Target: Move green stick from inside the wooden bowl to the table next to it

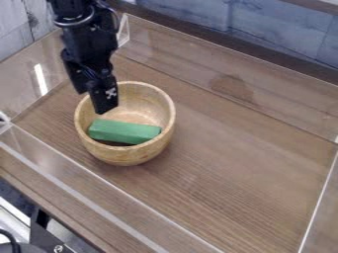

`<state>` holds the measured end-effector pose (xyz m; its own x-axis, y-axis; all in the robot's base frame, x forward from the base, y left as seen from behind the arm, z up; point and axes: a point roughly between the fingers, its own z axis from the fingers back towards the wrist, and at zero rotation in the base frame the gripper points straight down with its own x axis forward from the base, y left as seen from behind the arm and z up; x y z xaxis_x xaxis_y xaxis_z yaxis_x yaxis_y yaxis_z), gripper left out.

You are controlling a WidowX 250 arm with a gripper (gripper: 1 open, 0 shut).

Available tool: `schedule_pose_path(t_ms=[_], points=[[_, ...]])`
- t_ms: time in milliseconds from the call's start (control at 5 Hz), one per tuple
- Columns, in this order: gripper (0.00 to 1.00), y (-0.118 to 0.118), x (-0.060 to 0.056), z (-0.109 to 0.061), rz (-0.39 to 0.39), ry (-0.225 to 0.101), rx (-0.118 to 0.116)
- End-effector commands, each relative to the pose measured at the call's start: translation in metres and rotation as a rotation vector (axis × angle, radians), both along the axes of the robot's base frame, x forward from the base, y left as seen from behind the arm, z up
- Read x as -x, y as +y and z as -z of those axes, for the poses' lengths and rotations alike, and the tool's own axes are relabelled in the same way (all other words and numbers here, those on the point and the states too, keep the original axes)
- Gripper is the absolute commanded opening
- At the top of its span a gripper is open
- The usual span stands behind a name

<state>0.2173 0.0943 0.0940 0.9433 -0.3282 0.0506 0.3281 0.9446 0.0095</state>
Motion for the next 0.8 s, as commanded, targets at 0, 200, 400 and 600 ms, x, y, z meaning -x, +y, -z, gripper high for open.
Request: schedule_pose_path(t_ms=[0, 200, 400, 600], points=[[1.00, -0.0025, -0.0141, -0.0179, 0.010, -0.041, -0.021], [1.00, -0.0034, -0.0150, -0.0227, 0.038, -0.045, -0.020], [1.00, 0.0012, -0.0143, -0.0204, 0.072, -0.053, -0.019], [1.00, 0.0061, -0.0133, -0.0174, 0.103, -0.055, -0.022]])
